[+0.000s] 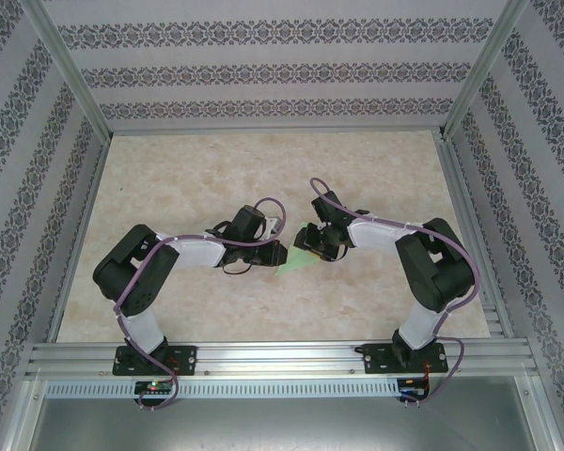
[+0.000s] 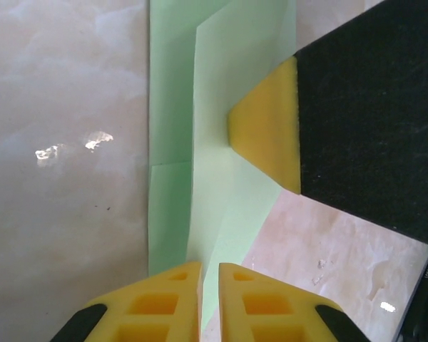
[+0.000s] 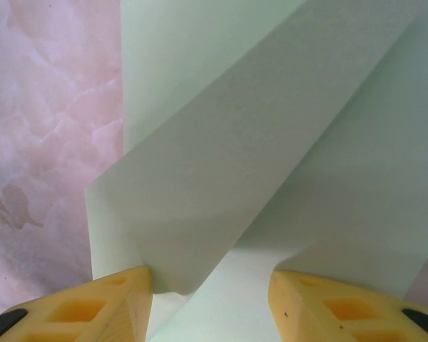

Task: Fold a paper plane with a square sheet of paper (pick it up from the middle)
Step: Fourth fold the wing at the center of the table.

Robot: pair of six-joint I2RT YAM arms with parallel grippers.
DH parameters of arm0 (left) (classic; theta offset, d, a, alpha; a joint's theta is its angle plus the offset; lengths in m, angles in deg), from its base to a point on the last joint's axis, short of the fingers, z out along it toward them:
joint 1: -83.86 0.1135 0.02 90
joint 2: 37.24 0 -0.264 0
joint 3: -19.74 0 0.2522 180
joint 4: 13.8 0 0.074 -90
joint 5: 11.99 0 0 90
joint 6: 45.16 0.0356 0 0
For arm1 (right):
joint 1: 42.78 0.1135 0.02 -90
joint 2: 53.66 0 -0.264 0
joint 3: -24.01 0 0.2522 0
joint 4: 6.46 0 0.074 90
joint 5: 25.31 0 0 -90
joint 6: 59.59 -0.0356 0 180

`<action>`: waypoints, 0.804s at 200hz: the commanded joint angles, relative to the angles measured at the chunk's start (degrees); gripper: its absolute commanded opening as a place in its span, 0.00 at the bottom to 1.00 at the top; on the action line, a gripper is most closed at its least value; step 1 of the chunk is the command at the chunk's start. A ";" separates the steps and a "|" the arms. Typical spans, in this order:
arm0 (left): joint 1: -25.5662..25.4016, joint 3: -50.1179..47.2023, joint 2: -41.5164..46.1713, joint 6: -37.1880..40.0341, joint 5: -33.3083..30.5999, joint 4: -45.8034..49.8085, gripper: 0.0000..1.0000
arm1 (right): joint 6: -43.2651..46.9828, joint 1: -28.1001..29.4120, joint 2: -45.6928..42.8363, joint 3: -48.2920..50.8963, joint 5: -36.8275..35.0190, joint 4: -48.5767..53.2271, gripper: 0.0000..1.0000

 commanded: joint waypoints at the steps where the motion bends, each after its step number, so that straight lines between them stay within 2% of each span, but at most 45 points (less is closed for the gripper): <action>1: -0.39 1.48 -0.75 0.65 -1.48 2.36 0.14 | 1.00 0.65 5.02 1.61 -5.79 6.74 0.49; 55: -0.45 2.11 -0.15 0.09 0.59 2.81 0.15 | 0.81 0.75 8.41 -0.83 -6.25 10.35 0.44; 87: -0.42 2.18 2.78 0.80 -1.62 4.88 0.16 | 1.37 1.16 10.22 -2.48 -6.63 12.28 0.43; 114: -0.43 2.98 3.35 0.39 -1.76 4.64 0.16 | 2.17 1.54 11.99 -3.76 -6.58 13.73 0.36; 161: -0.41 4.18 3.31 -0.77 1.14 2.44 0.16 | 2.31 1.70 12.67 -4.60 -6.54 14.68 0.46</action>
